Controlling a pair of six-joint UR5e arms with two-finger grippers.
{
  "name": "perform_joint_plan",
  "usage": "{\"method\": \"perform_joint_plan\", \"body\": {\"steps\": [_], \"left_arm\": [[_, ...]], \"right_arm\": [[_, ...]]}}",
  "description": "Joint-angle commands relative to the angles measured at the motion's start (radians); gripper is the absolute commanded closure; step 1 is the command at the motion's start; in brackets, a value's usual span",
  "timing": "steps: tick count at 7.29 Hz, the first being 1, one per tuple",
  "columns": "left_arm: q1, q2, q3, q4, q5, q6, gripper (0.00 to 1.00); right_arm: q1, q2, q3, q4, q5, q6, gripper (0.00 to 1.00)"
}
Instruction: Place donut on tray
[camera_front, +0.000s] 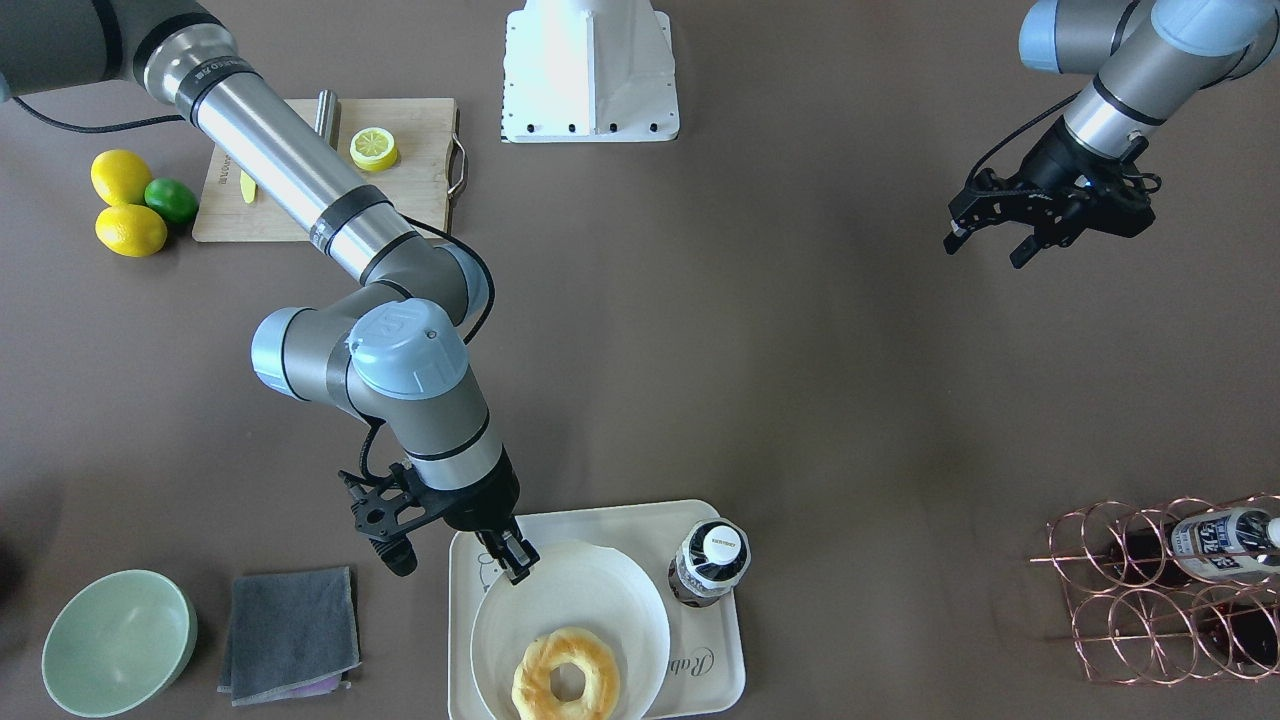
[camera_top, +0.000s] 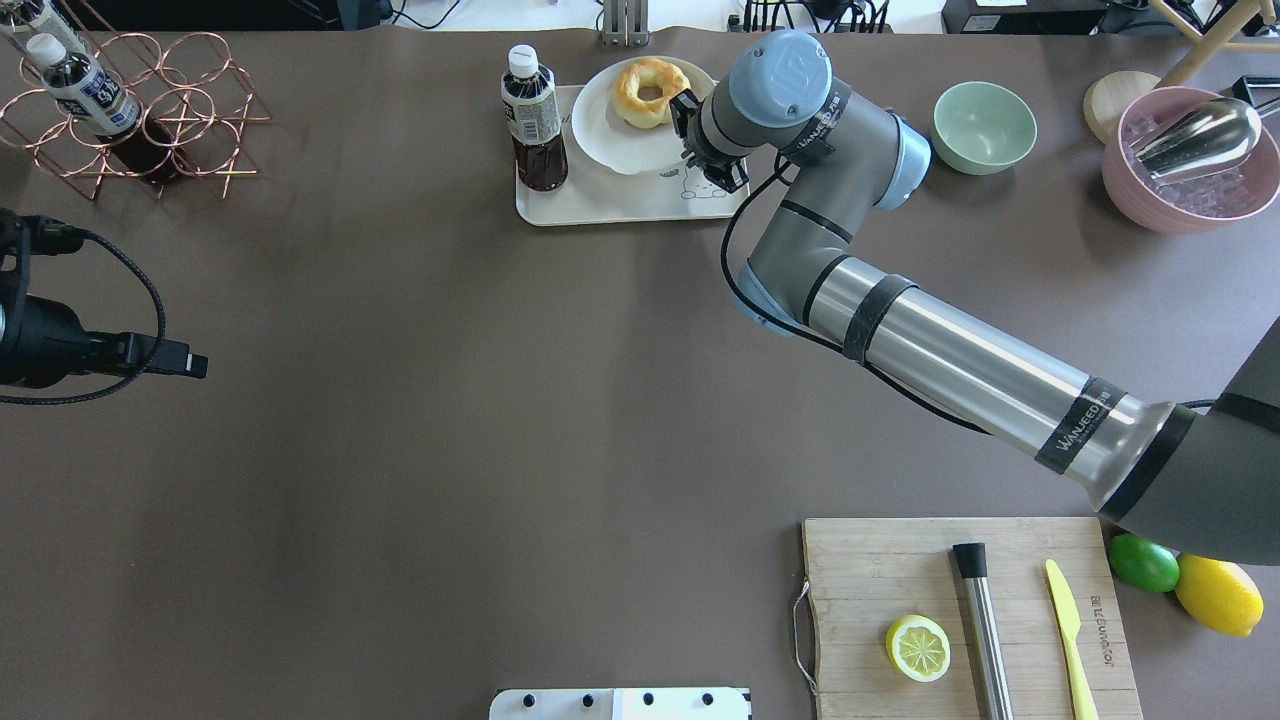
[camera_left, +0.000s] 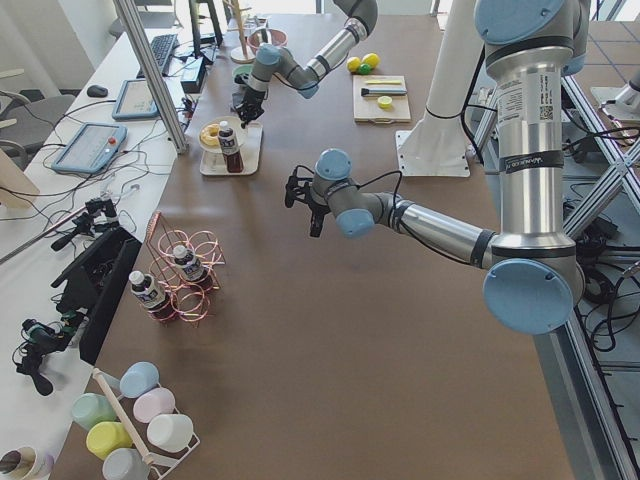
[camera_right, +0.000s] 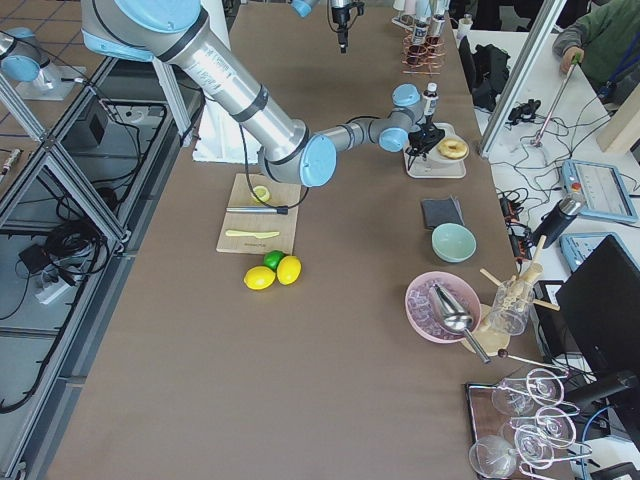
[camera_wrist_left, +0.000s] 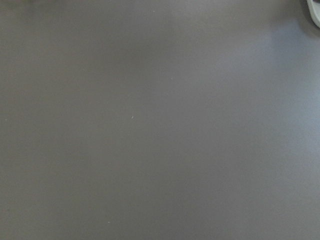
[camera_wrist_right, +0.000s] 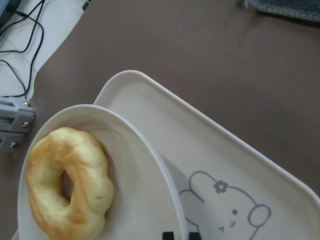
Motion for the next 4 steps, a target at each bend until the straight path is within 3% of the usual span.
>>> {"method": "perform_joint_plan", "body": {"steps": [1, 2, 4], "left_arm": [[0.0, -0.015, 0.024, -0.002, -0.001, 0.0, 0.02], [-0.002, -0.03, 0.033, -0.002, -0.001, 0.0, 0.02], [-0.005, -0.032, 0.036, -0.002, -0.004, 0.0, 0.02]], "right_arm": [[0.006, -0.02, 0.023, 0.004, 0.016, -0.286, 0.0], [0.009, -0.029, 0.051, 0.003, 0.018, -0.278, 0.0], [0.027, -0.189, 0.251, 0.001, 0.074, -0.297, 0.0]]}}
